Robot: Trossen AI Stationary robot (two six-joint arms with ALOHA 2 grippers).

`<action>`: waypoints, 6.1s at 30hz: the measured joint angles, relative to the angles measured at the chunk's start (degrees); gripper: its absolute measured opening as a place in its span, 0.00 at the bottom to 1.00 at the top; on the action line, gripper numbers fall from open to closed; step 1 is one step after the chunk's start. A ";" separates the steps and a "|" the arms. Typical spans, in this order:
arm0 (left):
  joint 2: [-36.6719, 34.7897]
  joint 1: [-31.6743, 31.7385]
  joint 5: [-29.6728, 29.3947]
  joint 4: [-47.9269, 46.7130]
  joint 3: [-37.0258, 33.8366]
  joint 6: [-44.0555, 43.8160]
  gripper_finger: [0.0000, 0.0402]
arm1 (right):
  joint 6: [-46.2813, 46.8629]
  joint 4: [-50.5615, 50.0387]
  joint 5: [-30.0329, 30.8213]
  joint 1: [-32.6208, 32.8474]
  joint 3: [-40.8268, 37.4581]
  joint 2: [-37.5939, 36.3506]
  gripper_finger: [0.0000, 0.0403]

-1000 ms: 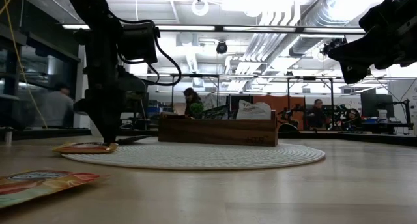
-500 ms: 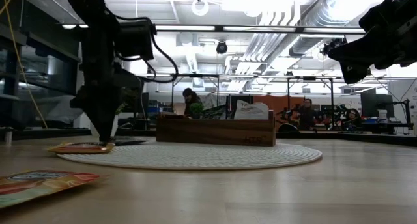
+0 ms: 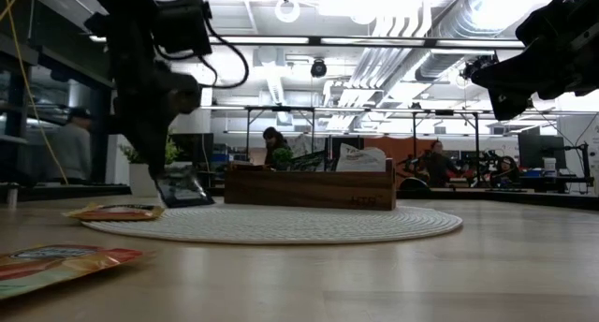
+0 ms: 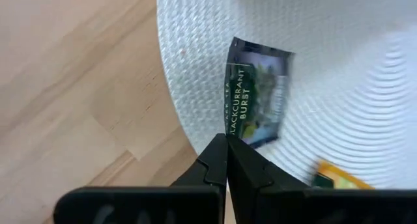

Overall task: Pick & Place Tea
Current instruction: Put the blue tea bag into the middle section of the wooden organizer

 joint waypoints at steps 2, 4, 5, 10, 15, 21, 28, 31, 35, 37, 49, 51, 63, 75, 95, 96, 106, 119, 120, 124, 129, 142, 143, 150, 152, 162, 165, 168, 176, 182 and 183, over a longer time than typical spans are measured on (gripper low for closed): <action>-1.34 0.00 -0.29 -1.12 0.68 0.65 0.00 | 0.01 0.00 0.00 0.02 -0.02 0.00 0.03; -2.48 0.00 -0.75 -2.97 2.04 2.28 0.00 | 0.01 0.01 0.00 0.01 -0.01 0.00 0.03; -3.03 0.00 -1.19 -4.00 3.03 3.24 0.00 | 0.00 0.00 0.00 0.02 -0.02 0.00 0.03; -4.15 0.00 -3.99 -8.53 9.22 9.58 0.00 | 0.02 0.00 0.00 0.00 0.00 0.00 0.03; -4.15 0.00 -7.35 -13.03 16.14 15.84 0.00 | 0.01 0.01 0.00 0.02 -0.01 0.00 0.03; -2.80 -0.02 -7.55 -13.74 21.65 23.61 0.00 | 0.02 0.00 0.00 0.01 0.00 0.00 0.03; 1.27 -0.87 -4.84 -16.19 26.68 36.32 0.00 | 0.01 0.00 0.00 0.02 -0.02 0.00 0.03; 4.78 -1.64 -3.60 -17.36 29.96 40.67 0.00 | 0.02 0.02 0.02 0.00 -0.01 0.00 0.03; 8.72 -2.33 -2.89 -19.02 34.55 45.49 0.00 | 0.02 0.00 0.00 0.02 0.00 0.00 0.03; 11.07 -2.93 -2.22 -19.55 37.19 47.94 0.00 | 0.02 0.01 0.01 0.00 -0.01 0.00 0.03; 21.77 -4.22 -0.81 -21.67 48.68 60.71 0.00 | 0.00 0.00 0.00 0.02 0.00 0.01 0.03; 23.41 -4.24 -0.35 -20.73 49.97 62.32 0.00 | 0.02 0.00 0.00 0.01 -0.02 0.00 0.03; 27.25 -3.41 0.96 -19.59 50.58 69.34 0.00 | 0.00 0.00 0.00 0.02 0.00 -0.04 0.03; 29.82 -1.01 0.69 -18.94 50.51 71.47 0.00 | 0.00 0.00 0.00 0.00 0.00 0.02 0.03; 33.73 2.27 1.42 -14.36 50.71 72.61 0.00 | 0.02 0.00 0.01 0.02 -0.02 0.00 0.03; 34.00 2.28 1.50 -14.43 50.73 72.53 0.00 | 0.00 0.00 0.00 0.02 -0.02 0.00 0.03; 34.18 3.33 -2.08 -18.12 50.51 73.69 0.00 | 0.00 0.00 0.00 0.02 0.00 0.00 0.03; 34.18 3.76 -4.07 -20.68 50.48 75.32 0.00 | 0.02 0.00 0.02 0.00 -0.02 0.00 0.03; 34.18 3.76 -4.07 -20.54 50.48 75.32 0.00 | 0.00 0.00 0.00 0.00 -0.02 0.00 0.03; 34.18 3.76 -4.47 -20.47 50.48 75.27 0.00 | 0.00 0.01 0.01 0.01 -0.01 0.00 0.03; 34.18 3.76 -6.52 -20.66 50.49 75.17 0.00 | 0.02 0.00 0.00 0.00 0.00 0.00 0.03; 34.14 3.74 -8.16 -26.87 57.17 75.15 0.00 | 0.02 0.02 0.01 0.01 -0.01 0.00 0.03; 34.14 3.74 -7.92 -27.07 57.17 75.15 0.00 | 0.00 0.00 0.00 0.02 -0.01 0.00 0.03; 36.61 2.39 -4.63 -29.26 57.15 74.18 0.00 | 0.01 0.00 0.02 0.02 -0.01 0.00 0.03; 37.19 1.77 -3.34 -29.33 57.25 73.84 0.00 | 0.00 0.00 0.00 0.02 0.00 0.00 0.03; 38.50 1.14 -8.25 -27.01 57.19 73.40 0.00 | 0.02 0.00 0.00 0.00 -0.02 0.00 0.03; 38.36 1.14 -8.48 -26.65 57.24 73.31 0.00 | 0.00 0.00 0.00 0.00 -0.02 -0.02 0.03; 38.37 1.12 -9.98 -25.77 57.22 72.13 0.00 | 0.00 0.00 0.01 0.01 -0.01 -0.01 0.03; 38.36 1.14 -10.54 -21.18 57.22 71.03 0.00 | 0.01 0.00 0.01 0.01 -0.02 0.00 0.03; 38.36 1.14 -10.28 -21.08 57.22 70.59 0.00 | 0.02 0.00 0.02 0.02 -0.02 0.00 0.03; 38.36 1.11 -10.85 -21.25 57.22 70.59 0.00 | 0.02 0.00 0.02 0.00 -0.02 0.00 0.03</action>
